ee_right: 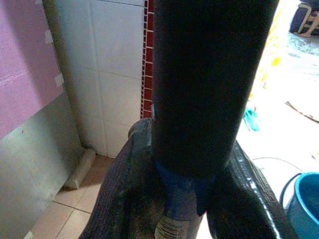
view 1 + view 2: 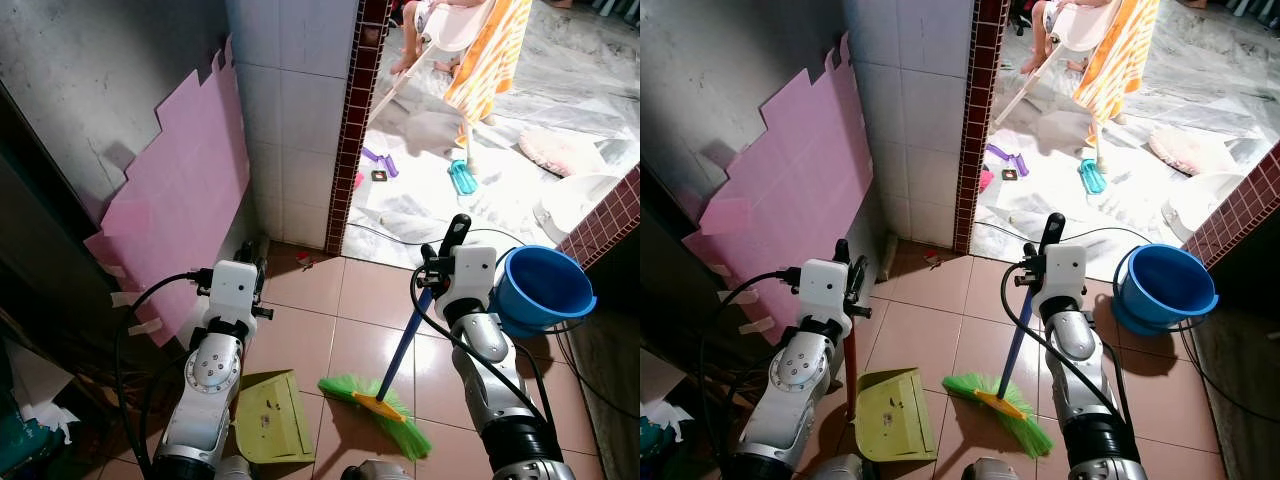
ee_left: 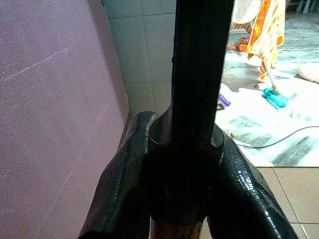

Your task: Sweep floor

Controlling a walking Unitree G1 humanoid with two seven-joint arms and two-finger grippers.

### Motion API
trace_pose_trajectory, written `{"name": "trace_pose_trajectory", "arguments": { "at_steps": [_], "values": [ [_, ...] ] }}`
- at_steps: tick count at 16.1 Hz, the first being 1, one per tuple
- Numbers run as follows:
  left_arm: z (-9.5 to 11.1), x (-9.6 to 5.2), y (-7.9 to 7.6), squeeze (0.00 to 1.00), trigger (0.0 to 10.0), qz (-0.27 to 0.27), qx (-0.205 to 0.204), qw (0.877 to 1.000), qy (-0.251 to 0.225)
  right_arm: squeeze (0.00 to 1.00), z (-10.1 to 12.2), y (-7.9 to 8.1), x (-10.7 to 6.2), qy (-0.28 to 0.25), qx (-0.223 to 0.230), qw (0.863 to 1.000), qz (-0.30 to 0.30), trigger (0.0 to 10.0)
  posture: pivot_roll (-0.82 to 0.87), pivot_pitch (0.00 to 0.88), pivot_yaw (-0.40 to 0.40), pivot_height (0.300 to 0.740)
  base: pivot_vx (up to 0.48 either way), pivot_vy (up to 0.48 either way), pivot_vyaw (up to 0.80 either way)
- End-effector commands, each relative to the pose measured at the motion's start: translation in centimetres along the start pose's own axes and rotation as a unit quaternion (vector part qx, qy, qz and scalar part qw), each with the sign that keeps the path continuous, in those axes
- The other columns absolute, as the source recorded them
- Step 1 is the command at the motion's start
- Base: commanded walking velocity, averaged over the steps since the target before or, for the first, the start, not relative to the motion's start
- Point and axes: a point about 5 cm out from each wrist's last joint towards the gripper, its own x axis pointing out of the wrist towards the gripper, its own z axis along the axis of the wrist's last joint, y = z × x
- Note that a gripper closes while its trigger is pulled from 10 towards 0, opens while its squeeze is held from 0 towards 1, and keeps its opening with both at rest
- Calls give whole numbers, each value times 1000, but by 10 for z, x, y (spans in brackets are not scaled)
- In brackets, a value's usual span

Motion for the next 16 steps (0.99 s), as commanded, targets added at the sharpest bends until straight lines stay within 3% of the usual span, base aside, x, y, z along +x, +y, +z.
{"name": "trace_pose_trajectory", "arguments": {
  "at_steps": [1, 9, 11, 16],
  "values": [
    [-8, -1, -6, 0, 10000, -15, 1, 1000, 24, 0, -7, -5, -1, 20, -20, 1000, -7, 10000, -90, 22, -60, 740, 0, 0, 0],
    [-3, 2, 2, 0, 10000, -17, 17, 1000, 15, 0, -5, 6, 2, 27, 3, 999, 32, 10000, -71, 0, -35, 740, 0, 0, 0],
    [9, 7, 4, 0, 10000, -45, 31, 999, 0, 0, 11, 20, 4, 4, -5, 995, 95, 10000, -51, 0, -8, 740, 0, 0, 0],
    [21, -1, 3, 0, 10000, -66, 49, 996, -13, 0, 32, 29, 4, -27, 4, 994, 103, 10000, -17, 40, -7, 740, 0, 0, 0]
  ]
}}
